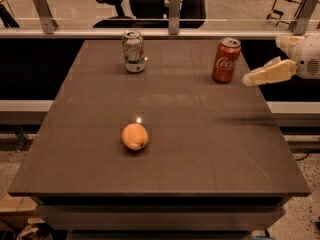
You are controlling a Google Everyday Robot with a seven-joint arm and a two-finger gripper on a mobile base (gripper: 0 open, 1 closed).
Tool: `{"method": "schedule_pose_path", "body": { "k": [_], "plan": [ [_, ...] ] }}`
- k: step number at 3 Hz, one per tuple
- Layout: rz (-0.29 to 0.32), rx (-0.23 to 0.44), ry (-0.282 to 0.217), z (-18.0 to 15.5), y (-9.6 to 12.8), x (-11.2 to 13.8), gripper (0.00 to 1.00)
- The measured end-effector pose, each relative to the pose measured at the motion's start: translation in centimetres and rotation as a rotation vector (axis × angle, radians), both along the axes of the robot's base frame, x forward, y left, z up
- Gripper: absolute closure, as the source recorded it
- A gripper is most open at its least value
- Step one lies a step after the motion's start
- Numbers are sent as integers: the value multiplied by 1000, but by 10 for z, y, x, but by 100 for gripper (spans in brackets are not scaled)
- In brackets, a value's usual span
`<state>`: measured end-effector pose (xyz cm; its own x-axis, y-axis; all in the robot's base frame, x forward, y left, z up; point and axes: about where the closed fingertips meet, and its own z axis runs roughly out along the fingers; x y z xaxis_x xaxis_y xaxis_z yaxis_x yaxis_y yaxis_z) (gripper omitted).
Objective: Move coke can near orange
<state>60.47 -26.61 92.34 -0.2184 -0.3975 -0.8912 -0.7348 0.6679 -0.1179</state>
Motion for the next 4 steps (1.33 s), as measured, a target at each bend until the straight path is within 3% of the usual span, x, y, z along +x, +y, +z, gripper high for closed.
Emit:
{"method": "schedule_pose_path", "body": {
  "k": [2, 4],
  "plan": [
    [51, 68, -14, -11, 23, 17, 0],
    [90, 67, -3, -28, 51, 40, 0]
  ]
}}
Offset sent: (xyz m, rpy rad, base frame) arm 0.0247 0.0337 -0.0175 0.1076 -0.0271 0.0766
